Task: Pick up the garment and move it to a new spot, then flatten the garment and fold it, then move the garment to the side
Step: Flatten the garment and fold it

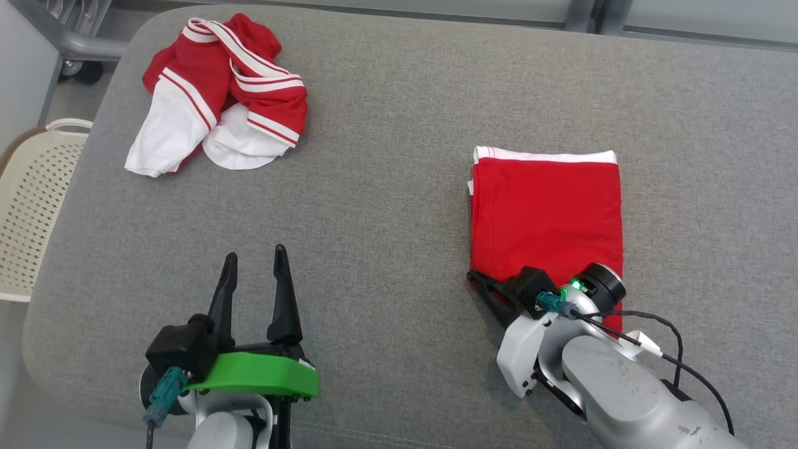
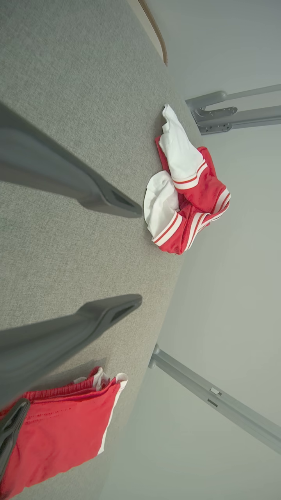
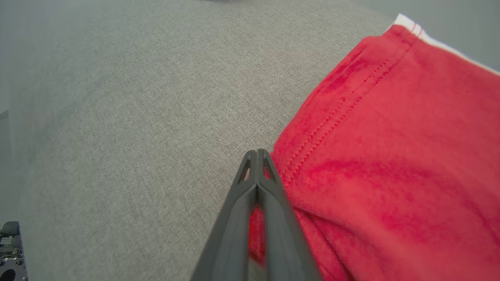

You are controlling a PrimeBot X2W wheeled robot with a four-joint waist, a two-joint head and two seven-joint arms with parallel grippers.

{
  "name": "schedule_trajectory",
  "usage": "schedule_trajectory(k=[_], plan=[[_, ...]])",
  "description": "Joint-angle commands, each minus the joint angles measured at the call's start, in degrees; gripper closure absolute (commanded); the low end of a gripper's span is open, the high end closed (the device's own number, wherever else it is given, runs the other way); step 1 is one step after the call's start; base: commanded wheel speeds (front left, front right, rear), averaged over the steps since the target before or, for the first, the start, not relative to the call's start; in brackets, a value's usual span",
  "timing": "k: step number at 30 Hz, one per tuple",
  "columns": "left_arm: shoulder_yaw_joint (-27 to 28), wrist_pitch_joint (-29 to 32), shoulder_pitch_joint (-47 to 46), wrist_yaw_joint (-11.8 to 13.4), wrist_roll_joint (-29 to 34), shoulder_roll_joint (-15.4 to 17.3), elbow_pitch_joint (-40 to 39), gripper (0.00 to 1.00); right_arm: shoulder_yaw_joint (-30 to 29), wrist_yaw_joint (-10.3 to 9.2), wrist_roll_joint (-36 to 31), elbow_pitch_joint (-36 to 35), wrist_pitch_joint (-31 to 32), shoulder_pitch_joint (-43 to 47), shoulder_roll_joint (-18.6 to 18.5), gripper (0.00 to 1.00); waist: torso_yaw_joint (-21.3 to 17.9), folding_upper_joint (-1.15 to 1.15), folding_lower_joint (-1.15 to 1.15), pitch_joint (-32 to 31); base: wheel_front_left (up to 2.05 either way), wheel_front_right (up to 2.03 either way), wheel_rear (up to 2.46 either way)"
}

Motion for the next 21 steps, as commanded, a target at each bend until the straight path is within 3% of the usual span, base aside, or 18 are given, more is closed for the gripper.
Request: schedule_trajectory(k=[1,10,19,21], plan=[[0.1,0.0,-0.7,0.1,0.0,0.1,0.0,0.0,0.3,-0.02,-0.2,0.5,-0.1,-0.6,-0.2,1.0,0.0,0.0,0.0,0.0,0.0,0.0,0.0],[0.9,0.0,-0.2,0.3,0.2,0.1,0.3,0.0,1.4,-0.02,-1.9,-3.6,-0.1,-1.4,-1.0,1.0,-1.2,0.0,0.0,-0.9,0.0,0.0,0.0],[1.9,0.0,1.5,0.2,0.5,0.2,0.0,0.0,-3.9,-0.02,-2.7,-14.1,-0.1,2.9,-1.1,1.0,-4.5,0.0,0.0,-4.6,0.0,0.0,0.0],[2.0,0.0,2.0,0.0,0.7,0.1,0.1,0.0,-6.1,-0.02,-2.9,-15.8,-0.1,4.0,-0.8,0.76,-5.4,0.0,0.0,-5.6,0.0,0.0,0.0]])
